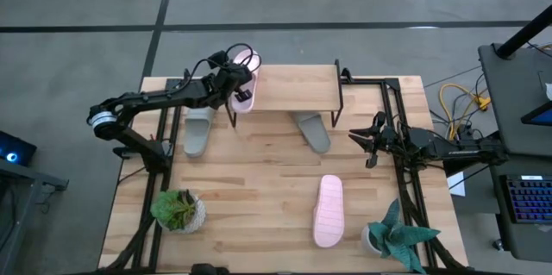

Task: Pick and place slides into the shelf
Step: Put the left pink slides on the shelf, then put the pink slides on the shelf

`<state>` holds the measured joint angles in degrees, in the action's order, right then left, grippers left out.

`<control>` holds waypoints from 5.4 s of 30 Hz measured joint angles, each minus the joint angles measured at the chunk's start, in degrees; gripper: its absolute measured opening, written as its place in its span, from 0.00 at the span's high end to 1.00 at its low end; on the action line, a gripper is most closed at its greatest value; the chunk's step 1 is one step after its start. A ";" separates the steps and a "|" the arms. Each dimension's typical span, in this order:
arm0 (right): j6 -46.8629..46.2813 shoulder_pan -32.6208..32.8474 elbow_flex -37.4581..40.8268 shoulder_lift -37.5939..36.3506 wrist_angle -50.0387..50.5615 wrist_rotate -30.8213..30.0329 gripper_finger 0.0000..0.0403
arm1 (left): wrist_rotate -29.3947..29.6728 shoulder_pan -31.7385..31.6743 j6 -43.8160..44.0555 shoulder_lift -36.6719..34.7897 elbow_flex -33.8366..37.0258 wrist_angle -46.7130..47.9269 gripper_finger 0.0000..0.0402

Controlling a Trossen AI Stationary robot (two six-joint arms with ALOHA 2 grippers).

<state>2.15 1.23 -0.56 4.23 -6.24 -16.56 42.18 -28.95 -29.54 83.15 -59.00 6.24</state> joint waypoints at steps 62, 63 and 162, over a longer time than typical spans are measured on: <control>0.00 -0.02 0.00 0.00 0.02 0.00 0.84 | -14.50 8.05 3.71 -10.86 -0.83 3.32 0.49; 0.00 0.00 0.00 0.00 0.00 0.00 0.84 | -15.79 9.11 4.14 -11.46 -0.80 3.36 0.49; 6.97 26.24 -55.38 60.52 36.92 7.47 0.51 | -5.76 35.32 20.66 -12.21 1.40 21.89 0.49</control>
<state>9.12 27.47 -55.94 64.75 30.68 -9.09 36.42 6.37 -8.88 70.94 -57.60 28.13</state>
